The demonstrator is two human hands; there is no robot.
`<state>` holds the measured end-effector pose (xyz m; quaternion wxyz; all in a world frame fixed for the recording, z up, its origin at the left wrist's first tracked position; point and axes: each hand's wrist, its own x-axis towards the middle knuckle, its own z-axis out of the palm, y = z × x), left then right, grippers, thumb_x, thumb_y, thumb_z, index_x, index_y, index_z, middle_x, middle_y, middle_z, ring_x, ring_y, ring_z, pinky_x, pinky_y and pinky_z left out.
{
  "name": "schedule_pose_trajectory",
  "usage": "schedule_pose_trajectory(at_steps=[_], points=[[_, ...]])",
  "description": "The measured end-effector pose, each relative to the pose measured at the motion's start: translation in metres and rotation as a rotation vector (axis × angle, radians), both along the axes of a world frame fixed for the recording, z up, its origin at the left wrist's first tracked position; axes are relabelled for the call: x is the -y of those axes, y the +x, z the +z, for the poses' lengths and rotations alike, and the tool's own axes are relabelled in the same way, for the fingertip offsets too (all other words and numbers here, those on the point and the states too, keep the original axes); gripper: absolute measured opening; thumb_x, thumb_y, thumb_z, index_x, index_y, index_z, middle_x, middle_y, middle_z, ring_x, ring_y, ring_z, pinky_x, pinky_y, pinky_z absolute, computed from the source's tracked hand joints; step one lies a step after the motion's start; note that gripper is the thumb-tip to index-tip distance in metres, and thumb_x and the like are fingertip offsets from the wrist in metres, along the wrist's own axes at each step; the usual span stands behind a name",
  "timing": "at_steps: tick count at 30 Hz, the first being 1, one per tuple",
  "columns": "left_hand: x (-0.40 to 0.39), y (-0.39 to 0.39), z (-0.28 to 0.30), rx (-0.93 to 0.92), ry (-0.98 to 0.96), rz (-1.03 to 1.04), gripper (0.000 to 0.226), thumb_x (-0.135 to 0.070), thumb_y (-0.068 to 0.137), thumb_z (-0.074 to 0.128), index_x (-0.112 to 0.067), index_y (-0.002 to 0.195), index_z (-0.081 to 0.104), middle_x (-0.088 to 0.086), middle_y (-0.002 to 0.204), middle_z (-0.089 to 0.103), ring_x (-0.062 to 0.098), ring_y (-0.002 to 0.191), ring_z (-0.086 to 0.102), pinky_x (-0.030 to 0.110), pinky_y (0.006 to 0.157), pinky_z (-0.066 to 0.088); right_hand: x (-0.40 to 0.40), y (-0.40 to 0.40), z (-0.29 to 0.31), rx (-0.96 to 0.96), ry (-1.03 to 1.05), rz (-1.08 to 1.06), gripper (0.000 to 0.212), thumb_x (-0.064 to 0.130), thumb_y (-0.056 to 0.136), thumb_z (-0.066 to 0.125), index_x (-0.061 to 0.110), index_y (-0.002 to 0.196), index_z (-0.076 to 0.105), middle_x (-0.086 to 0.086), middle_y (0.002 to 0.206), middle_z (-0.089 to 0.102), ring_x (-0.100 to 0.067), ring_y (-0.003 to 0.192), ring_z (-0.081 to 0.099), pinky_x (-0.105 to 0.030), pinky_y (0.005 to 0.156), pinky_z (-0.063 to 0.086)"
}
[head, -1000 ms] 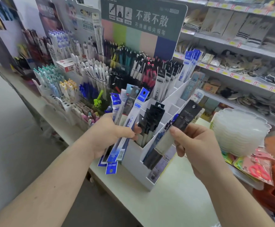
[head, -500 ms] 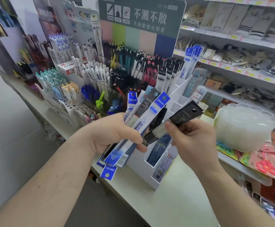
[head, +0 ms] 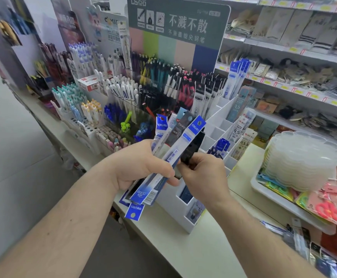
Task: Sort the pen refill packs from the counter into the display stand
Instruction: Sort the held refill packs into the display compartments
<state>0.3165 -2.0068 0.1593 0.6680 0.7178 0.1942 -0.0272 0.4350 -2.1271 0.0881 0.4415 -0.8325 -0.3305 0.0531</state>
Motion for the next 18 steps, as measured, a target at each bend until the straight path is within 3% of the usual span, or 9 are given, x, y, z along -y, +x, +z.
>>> schedule_pose_trajectory(at_steps=[4, 7, 10, 12, 15, 17, 18], points=[[0.003, -0.003, 0.002, 0.004, 0.109, 0.027, 0.03, -0.011, 0.061, 0.075, -0.011, 0.089, 0.063, 0.024, 0.092, 0.071, 0.039, 0.094, 0.071, 0.05, 0.088, 0.058, -0.003, 0.001, -0.004, 0.017, -0.104, 0.013, 0.02, 0.035, 0.087, 0.069, 0.016, 0.086, 0.077, 0.001, 0.077, 0.074, -0.023, 0.071, 0.066, -0.04, 0.066, 0.057], [0.006, -0.005, 0.006, 0.018, 0.134, 0.043, 0.036, -0.01, 0.059, 0.077, -0.006, 0.092, 0.064, 0.025, 0.095, 0.071, 0.04, 0.092, 0.071, 0.05, 0.087, 0.059, -0.004, 0.002, -0.006, 0.009, -0.11, 0.019, 0.021, 0.037, 0.087, 0.07, 0.017, 0.087, 0.077, 0.002, 0.079, 0.075, -0.021, 0.073, 0.067, -0.04, 0.067, 0.058], [0.007, -0.008, 0.01, 0.076, 0.119, 0.077, 0.033, -0.007, 0.058, 0.078, -0.004, 0.089, 0.067, 0.022, 0.092, 0.072, 0.035, 0.082, 0.071, 0.046, 0.081, 0.06, 0.0, 0.005, -0.004, -0.071, -0.082, 0.013, 0.02, 0.039, 0.085, 0.071, 0.021, 0.081, 0.078, 0.009, 0.069, 0.072, -0.013, 0.065, 0.064, -0.037, 0.062, 0.056], [0.009, -0.008, 0.013, 0.13, 0.066, 0.116, 0.038, -0.004, 0.059, 0.075, 0.0, 0.097, 0.067, 0.019, 0.093, 0.074, 0.028, 0.077, 0.072, 0.037, 0.07, 0.062, 0.006, 0.007, 0.003, -0.113, -0.1, 0.03, 0.018, 0.04, 0.082, 0.073, 0.025, 0.073, 0.075, 0.015, 0.056, 0.063, -0.007, 0.055, 0.055, -0.029, 0.055, 0.045], [0.015, -0.005, 0.015, 0.219, -0.016, 0.157, 0.03, -0.003, 0.06, 0.072, 0.0, 0.089, 0.069, 0.011, 0.074, 0.072, 0.02, 0.063, 0.069, 0.029, 0.06, 0.057, 0.022, 0.007, 0.021, -0.02, -0.148, 0.014, 0.011, 0.041, 0.081, 0.073, 0.031, 0.086, 0.075, 0.016, 0.058, 0.059, -0.005, 0.061, 0.056, -0.026, 0.059, 0.043], [0.02, -0.001, 0.014, 0.269, -0.068, 0.13, 0.022, -0.006, 0.057, 0.077, -0.006, 0.078, 0.07, 0.013, 0.067, 0.067, 0.021, 0.06, 0.067, 0.031, 0.059, 0.057, 0.036, 0.009, 0.036, -0.007, 0.037, -0.056, 0.006, 0.031, 0.084, 0.071, 0.026, 0.085, 0.075, 0.013, 0.062, 0.065, -0.007, 0.064, 0.06, -0.031, 0.064, 0.051], [0.024, 0.003, 0.013, 0.283, -0.09, 0.109, 0.017, -0.005, 0.058, 0.078, -0.011, 0.074, 0.072, 0.012, 0.066, 0.066, 0.021, 0.06, 0.067, 0.031, 0.059, 0.057, 0.043, 0.01, 0.045, -0.092, 0.196, -0.059, 0.009, 0.026, 0.086, 0.071, 0.021, 0.08, 0.075, 0.009, 0.061, 0.066, -0.008, 0.059, 0.059, -0.033, 0.062, 0.051]])
